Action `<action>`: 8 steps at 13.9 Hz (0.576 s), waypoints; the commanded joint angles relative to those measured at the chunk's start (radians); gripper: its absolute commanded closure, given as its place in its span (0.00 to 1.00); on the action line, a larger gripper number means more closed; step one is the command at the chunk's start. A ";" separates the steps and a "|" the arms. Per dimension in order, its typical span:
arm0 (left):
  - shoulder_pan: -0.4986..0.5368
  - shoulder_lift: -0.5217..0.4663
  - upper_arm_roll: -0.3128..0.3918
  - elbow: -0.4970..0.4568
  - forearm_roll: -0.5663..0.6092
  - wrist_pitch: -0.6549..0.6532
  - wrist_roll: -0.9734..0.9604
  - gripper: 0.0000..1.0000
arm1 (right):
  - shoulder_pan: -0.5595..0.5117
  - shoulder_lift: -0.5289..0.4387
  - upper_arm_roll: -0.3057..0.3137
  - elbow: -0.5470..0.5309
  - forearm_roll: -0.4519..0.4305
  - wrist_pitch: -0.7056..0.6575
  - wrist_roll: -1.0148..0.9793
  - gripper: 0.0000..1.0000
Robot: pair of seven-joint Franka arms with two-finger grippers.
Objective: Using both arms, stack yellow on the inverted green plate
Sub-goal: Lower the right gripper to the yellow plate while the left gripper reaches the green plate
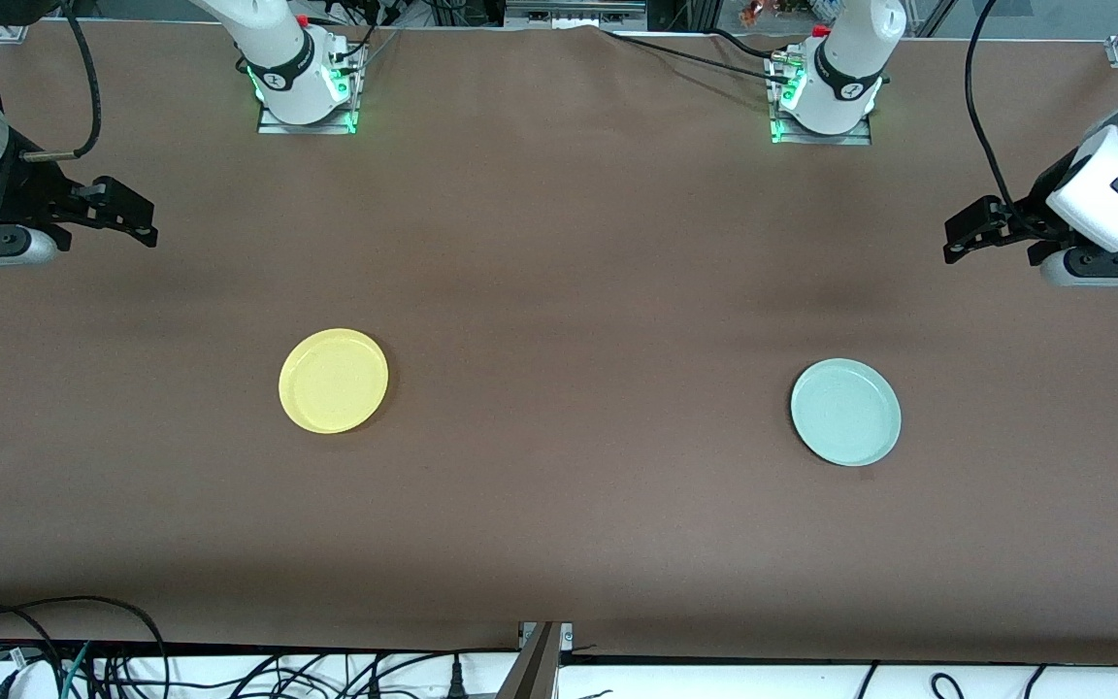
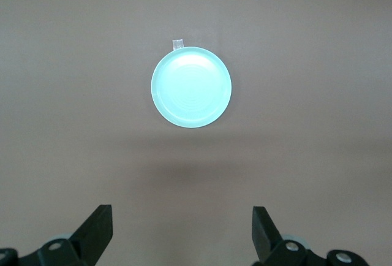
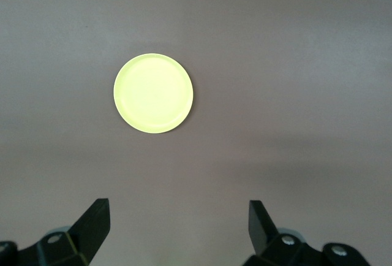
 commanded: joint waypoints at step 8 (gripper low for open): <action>0.013 0.029 0.002 0.011 -0.020 -0.104 -0.003 0.00 | -0.017 0.023 0.010 0.024 0.006 -0.024 -0.016 0.00</action>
